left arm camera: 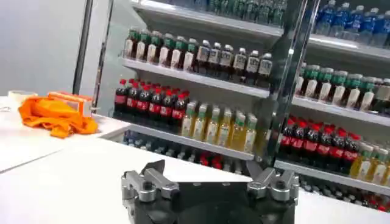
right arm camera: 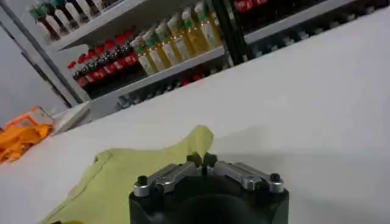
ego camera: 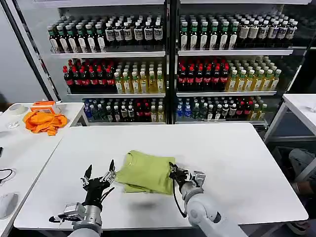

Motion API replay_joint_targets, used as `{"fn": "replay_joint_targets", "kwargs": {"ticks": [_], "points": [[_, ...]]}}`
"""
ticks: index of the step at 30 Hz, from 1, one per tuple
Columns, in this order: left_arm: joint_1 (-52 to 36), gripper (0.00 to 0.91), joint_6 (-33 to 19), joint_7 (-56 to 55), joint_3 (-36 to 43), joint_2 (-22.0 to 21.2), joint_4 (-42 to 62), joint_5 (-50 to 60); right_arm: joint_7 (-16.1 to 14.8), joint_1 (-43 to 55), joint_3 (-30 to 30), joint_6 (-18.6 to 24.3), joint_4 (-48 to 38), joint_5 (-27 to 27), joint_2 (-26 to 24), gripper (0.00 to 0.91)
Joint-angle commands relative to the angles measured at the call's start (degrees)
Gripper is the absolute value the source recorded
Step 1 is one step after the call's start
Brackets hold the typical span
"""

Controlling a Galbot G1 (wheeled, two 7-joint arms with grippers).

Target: Fold and organize the clothes.

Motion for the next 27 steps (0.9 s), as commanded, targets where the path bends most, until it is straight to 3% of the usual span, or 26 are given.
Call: {"fn": "replay_joint_targets", "kwargs": {"ticks": [1,10,11,14,19,22,23,24,27], "points": [[0.7,0.907,0.0,0.2,0.2,-0.2,0.0,0.0,-7.2,6.8,3.1,-6.3,-7.1,-7.0,-4.1,0.000],[0.8,0.907,0.1,0.6,1.2,-0.3,-0.1,0.1,-19.2,13.2,6.2,-14.3,-14.1,-13.5,-9.2,0.000],[0.9,0.907,0.1,0.6,1.4,-0.3,-0.1,0.1,-22.1,14.0,6.6,-15.3,-15.2,-15.8,-9.7,0.000],[1.0,0.907,0.1,0.7,1.7,-0.3,-0.2,0.2,-26.6,15.5,6.4,-15.0,-17.8,-21.3,-10.1,0.000],[0.9,0.907,0.2,0.9,2.0,-0.4,0.0,0.2,-30.0,18.2,5.3,-12.8,-21.8,-26.6,-8.8,0.000],[1.0,0.907,0.1,0.9,2.1,-0.3,-0.1,0.3,-29.1,20.0,2.8,-8.7,-24.7,-32.6,-7.6,0.010],[1.1,0.907,0.1,1.0,2.2,-0.4,-0.2,0.3,-28.8,20.0,2.6,-6.7,-25.3,-35.2,-7.3,0.121],[1.1,0.907,0.1,1.0,2.2,-0.4,-0.2,0.3,-28.0,19.5,2.5,-6.5,-24.8,-35.4,-7.2,0.907],[1.3,0.907,0.1,1.0,2.2,-0.4,-0.6,0.4,-24.9,16.2,4.5,-3.3,-20.9,-33.4,-7.1,0.907]]}}
